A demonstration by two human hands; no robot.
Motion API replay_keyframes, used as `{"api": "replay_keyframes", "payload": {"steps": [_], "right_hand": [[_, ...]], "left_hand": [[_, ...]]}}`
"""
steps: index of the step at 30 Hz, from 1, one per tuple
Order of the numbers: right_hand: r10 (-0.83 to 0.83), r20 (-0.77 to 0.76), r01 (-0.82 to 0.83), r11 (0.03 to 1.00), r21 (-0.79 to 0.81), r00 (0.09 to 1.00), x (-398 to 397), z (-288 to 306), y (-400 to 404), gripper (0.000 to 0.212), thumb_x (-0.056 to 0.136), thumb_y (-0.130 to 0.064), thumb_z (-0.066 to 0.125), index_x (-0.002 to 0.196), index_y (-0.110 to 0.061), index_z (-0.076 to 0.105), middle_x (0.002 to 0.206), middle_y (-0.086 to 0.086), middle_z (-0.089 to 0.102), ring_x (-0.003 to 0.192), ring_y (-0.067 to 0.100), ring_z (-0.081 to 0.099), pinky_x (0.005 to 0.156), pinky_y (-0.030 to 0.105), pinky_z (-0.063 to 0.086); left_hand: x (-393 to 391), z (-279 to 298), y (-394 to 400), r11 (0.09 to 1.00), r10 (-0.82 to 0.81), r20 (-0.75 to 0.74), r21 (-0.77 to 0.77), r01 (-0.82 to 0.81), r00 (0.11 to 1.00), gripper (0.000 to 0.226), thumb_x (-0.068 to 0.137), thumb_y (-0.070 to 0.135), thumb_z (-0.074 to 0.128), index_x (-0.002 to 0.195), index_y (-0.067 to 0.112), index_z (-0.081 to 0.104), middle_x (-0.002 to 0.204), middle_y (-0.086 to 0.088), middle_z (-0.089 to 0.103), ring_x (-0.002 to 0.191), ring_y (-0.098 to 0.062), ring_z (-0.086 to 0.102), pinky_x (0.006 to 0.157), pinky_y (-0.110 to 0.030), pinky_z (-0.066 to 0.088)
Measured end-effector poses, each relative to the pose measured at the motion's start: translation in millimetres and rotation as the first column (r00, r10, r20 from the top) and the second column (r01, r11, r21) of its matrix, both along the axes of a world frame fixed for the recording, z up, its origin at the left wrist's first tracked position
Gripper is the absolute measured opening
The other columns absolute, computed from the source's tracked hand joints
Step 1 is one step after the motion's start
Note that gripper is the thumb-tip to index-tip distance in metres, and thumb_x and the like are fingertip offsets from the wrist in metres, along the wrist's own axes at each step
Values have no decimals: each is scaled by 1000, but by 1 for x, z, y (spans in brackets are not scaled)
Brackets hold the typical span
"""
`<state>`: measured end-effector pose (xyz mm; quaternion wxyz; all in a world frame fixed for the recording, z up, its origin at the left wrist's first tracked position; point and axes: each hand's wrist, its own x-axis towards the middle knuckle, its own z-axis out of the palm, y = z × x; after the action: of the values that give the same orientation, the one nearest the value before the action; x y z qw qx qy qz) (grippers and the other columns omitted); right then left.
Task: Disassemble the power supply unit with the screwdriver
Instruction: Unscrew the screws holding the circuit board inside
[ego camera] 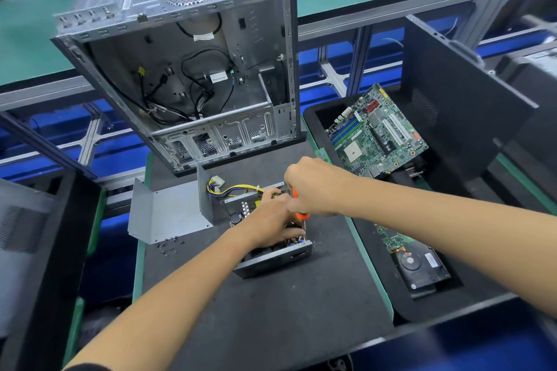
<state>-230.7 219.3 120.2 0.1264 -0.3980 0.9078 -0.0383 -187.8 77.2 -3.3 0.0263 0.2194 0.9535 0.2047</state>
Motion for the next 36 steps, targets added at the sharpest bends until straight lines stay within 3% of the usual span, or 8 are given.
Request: {"api": "replay_keyframes", "payload": {"steps": [6, 10, 14, 16, 21, 27, 31, 36], "right_hand": [[74, 174, -110, 972, 208, 982, -6, 19, -3, 52, 99, -36, 38, 57, -7, 51, 38, 10, 54, 47, 30, 63, 52, 29, 49], [163, 231, -229, 927, 297, 959, -8, 23, -8, 32, 97, -26, 45, 71, -8, 52, 52, 6, 58, 60, 27, 67, 54, 29, 47], [364, 178, -405, 841, 359, 914, 2, 24, -14, 8, 88, -14, 60, 93, -9, 56, 87, 7, 56, 70, 21, 51, 48, 28, 31], [416, 161, -445, 807, 387, 895, 7, 25, -17, 12, 83, -7, 62, 88, -14, 53, 92, 6, 53, 70, 19, 48, 48, 28, 29], [503, 120, -504, 758, 413, 856, 9, 27, -24, 15, 81, -5, 59, 83, -19, 53, 104, 6, 60, 87, 24, 55, 64, 34, 42], [196, 138, -237, 865, 442, 971, 10, 27, -26, 18, 94, -20, 43, 105, -8, 50, 80, 11, 58, 80, 32, 66, 72, 40, 54], [206, 46, -197, 810, 552, 977, 17, 23, -31, 24, 93, -10, 48, 115, -4, 55, 105, 15, 64, 75, 25, 55, 49, 31, 36], [297, 139, -328, 861, 388, 945, 13, 31, -22, 28, 83, -2, 59, 98, -15, 39, 95, 5, 51, 84, 24, 51, 55, 27, 34]], "left_hand": [[-3, 3, 0, 985, -108, 7, -133, 108, 994, 24, 87, 40, 65, 84, 17, 71, 88, 5, 67, 101, -21, 52, 99, -34, 31], [-3, -1, 1, 985, -148, -93, -103, 138, 985, 11, 76, 20, 72, 82, 12, 68, 87, 0, 65, 96, -20, 44, 101, -23, 19], [-3, 2, -2, 982, -94, 155, -148, 117, 983, 19, 81, 16, 59, 98, 9, 66, 102, -10, 66, 99, -28, 55, 85, -30, 43], [-2, 4, -1, 976, -36, 239, -199, 86, 970, 23, 88, 19, 53, 105, 10, 64, 109, -12, 64, 101, -29, 55, 79, -26, 40], [0, 13, 6, 970, 29, 449, -227, 83, 893, 32, 90, 17, 44, 117, 17, 61, 124, -5, 60, 115, -24, 50, 101, -35, 41], [1, 17, 14, 975, 14, 321, -215, 59, 947, 27, 82, 6, 50, 104, 4, 66, 116, -11, 65, 113, -26, 49, 101, -26, 31], [3, 13, 13, 966, -41, 177, -245, 84, 983, 26, 82, 8, 52, 102, 5, 67, 112, -14, 66, 113, -25, 46, 91, -21, 16], [2, 12, 13, 954, -38, 181, -287, 90, 983, 23, 82, 10, 52, 99, 1, 65, 115, -17, 62, 110, -32, 48, 91, -30, 22]]}}
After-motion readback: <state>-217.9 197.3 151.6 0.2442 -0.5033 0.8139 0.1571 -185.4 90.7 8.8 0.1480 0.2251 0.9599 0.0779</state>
